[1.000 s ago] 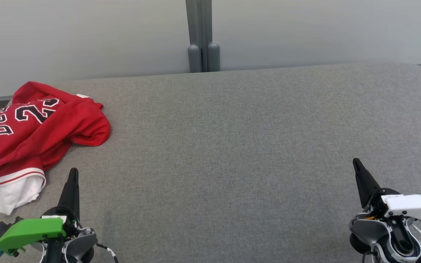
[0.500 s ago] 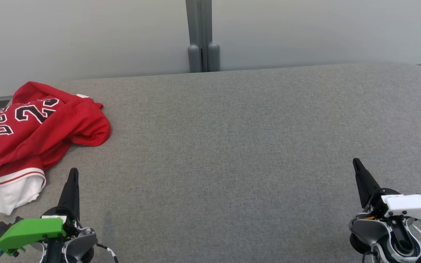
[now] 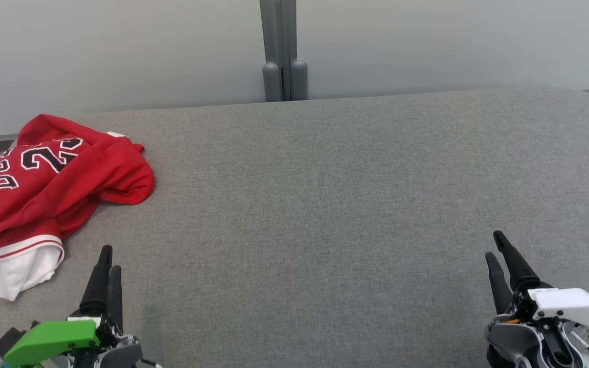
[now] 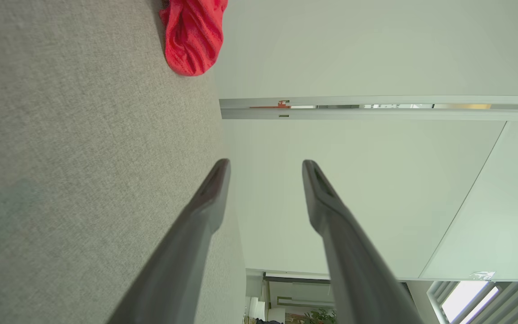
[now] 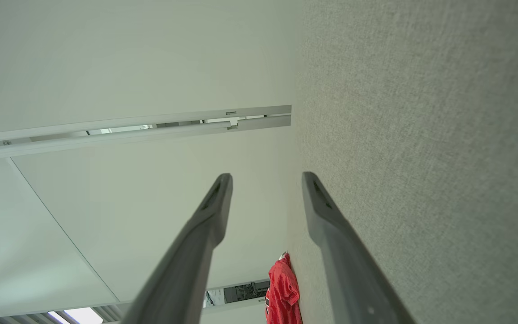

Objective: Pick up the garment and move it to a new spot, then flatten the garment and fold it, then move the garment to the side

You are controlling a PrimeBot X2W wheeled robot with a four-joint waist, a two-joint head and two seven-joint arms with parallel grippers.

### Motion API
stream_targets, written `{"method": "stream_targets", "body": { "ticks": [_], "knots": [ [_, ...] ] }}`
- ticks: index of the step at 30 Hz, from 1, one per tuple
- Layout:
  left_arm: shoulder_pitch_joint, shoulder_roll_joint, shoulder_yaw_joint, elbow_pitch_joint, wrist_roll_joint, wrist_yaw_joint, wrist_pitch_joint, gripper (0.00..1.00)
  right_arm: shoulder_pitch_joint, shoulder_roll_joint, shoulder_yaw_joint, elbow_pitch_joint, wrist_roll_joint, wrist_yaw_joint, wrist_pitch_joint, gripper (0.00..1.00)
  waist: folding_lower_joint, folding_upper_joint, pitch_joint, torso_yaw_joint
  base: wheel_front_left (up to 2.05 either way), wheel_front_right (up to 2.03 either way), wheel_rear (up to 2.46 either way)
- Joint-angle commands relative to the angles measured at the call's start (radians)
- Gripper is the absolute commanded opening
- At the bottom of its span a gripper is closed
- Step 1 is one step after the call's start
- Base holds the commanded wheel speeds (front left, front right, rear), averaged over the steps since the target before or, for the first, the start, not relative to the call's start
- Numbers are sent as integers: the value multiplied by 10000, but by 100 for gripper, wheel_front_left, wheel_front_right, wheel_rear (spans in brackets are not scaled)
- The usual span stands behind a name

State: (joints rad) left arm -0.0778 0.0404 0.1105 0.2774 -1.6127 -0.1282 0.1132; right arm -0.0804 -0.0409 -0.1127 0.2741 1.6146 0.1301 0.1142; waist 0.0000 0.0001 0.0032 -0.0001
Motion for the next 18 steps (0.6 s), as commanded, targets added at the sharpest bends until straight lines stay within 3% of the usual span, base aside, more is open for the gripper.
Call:
{"method": "stream_targets", "body": {
  "ticks": [1, 11, 18],
  "knots": [
    [26, -5, -20, 5, 17, 4, -30, 100, 29, 7, 22, 17, -12, 0, -29, 100, 0, -1, 3, 0, 0, 0, 0],
    [36, 11, -138, -279, 809, -1, -520, 100, 58, -47, 381, -287, -585, 1, -522, 100, 0, -1, 16, -6, 0, 0, 0],
    [26, 23, -231, -561, 2107, 160, -854, 100, 59, -80, 527, -550, -1530, 1, -859, 100, 0, -1, 22, -13, 0, 0, 0]
  ]
}}
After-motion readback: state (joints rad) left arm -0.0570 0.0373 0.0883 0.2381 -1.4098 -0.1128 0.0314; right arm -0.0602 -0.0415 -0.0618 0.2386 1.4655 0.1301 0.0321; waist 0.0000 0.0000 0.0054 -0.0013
